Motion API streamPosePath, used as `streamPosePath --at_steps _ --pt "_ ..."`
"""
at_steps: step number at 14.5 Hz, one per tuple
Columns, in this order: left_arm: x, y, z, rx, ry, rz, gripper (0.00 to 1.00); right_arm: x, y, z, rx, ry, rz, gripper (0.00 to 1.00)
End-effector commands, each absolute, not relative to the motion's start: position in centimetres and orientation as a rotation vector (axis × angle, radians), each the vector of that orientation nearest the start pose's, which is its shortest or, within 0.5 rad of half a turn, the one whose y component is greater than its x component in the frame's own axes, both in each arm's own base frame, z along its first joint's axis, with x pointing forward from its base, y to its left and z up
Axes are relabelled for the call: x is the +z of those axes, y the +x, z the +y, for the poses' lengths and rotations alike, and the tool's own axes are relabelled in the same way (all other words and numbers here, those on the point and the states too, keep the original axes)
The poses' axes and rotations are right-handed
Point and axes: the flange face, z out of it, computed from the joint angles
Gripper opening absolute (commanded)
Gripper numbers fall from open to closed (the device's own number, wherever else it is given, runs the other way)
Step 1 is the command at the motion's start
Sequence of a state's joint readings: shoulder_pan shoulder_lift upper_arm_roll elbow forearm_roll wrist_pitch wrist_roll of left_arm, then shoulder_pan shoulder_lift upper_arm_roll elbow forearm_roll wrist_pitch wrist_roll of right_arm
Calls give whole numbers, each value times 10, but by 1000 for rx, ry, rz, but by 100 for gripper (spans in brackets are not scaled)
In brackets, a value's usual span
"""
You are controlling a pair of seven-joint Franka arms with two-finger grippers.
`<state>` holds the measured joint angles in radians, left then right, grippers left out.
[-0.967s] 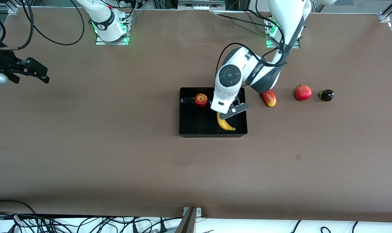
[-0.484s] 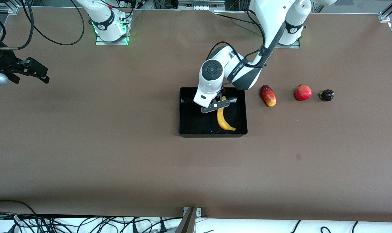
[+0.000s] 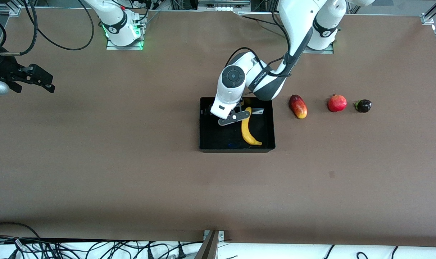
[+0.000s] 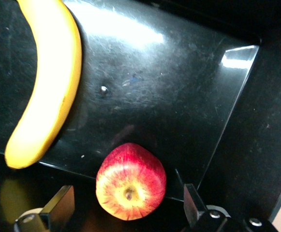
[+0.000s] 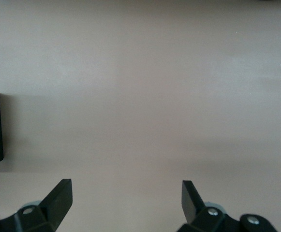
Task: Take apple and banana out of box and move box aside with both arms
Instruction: 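Close the left gripper on the red apple and lift it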
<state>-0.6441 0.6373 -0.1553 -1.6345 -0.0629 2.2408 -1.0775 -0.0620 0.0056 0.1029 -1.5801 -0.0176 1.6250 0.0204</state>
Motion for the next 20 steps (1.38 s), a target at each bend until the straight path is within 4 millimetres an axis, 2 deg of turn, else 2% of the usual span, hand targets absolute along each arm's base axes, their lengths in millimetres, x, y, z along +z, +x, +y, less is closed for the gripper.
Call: streamPosePath --at_steps 1,6,10,12,13,14,16,17,18,19,20 --pt "239 482 -497 229 -3149 -573 100 627 563 19 -61 -3157 -54 100" --pt "210 473 -501 202 -3148 -544 100 628 562 19 -66 -3157 -51 100" --pt "200 472 -500 202 -3139 -537 100 628 562 20 -64 -3157 -54 100" --pt "199 474 -499 203 -3137 -544 62 626 563 18 -59 -3157 -49 100" --pt "199 474 -498 203 -3135 -553 50 626 563 17 -59 -3157 -47 100" --pt "198 474 -498 206 -3132 -555 31 626 563 16 -59 -3157 -44 100" --pt "198 475 -497 206 -3132 -556 7 626 563 16 -59 -3157 -44 100" --pt "196 475 -496 210 -3129 -555 0 626 563 16 -59 -3157 -44 100" --pt "198 476 -495 214 -3125 -553 0 626 563 16 -59 -3157 -44 100" --pt "205 477 -494 211 -3126 -554 0 626 562 16 -56 -3157 -44 100" --pt "219 481 -490 217 -3116 -555 0 625 562 16 -54 -3157 -44 100"
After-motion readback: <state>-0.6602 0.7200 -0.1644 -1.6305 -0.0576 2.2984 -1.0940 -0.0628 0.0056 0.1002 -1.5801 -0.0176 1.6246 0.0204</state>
